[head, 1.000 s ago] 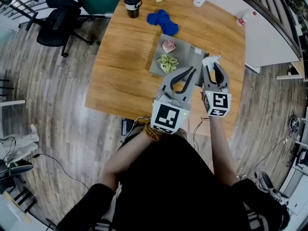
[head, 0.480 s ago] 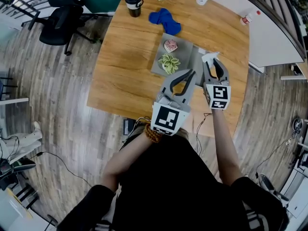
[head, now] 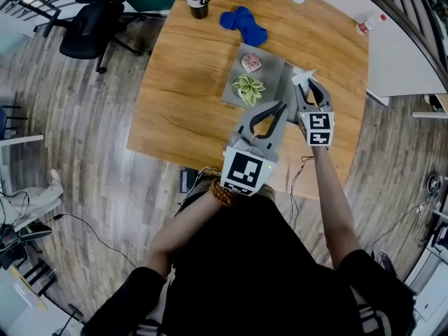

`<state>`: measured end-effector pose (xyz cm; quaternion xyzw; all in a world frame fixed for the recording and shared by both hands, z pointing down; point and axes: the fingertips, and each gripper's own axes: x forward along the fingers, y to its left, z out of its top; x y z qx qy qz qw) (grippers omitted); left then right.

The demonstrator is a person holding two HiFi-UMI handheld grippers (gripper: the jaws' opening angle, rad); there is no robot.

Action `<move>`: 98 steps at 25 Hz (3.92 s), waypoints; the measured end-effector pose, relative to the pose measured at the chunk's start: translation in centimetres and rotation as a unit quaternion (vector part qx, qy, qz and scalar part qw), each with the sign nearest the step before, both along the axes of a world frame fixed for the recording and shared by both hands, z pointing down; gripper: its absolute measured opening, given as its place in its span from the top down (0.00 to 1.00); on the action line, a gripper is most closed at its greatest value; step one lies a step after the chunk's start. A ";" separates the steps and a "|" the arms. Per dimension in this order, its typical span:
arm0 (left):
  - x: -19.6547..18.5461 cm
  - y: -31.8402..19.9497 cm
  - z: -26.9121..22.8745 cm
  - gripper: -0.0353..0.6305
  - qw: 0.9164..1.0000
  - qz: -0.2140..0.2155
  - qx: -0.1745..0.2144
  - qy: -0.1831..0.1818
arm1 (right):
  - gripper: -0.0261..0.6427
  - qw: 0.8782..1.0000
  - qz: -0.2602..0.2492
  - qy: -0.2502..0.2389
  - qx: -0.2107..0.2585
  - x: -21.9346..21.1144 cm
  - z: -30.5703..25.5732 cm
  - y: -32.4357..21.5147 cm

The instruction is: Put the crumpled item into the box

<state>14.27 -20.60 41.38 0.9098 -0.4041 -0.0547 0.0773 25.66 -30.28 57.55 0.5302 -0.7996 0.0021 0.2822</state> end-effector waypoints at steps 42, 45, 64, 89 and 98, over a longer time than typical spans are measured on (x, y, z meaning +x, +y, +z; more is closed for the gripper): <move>-0.3 -0.8 2.1 0.89 0.999 0.003 -0.033 -0.009 | 0.67 0.978 0.015 0.040 -0.202 2.6 17.4 -2.3; -0.7 -0.8 1.8 0.89 0.999 0.001 -0.031 -0.006 | 0.64 0.978 0.013 0.038 -0.205 2.2 17.1 -2.2; -1.4 -0.8 -1.3 0.89 1.000 -0.003 0.006 0.022 | 0.63 0.994 0.000 0.040 -0.104 1.2 6.7 -4.7; -1.9 1.0 -5.7 0.89 0.997 0.011 0.068 0.034 | 0.65 0.983 -0.027 0.003 0.180 -7.0 -21.8 -1.6; -0.7 1.4 -6.0 0.89 0.996 0.025 0.076 0.030 | 0.70 0.965 -0.017 -0.044 0.257 -9.2 -28.3 3.0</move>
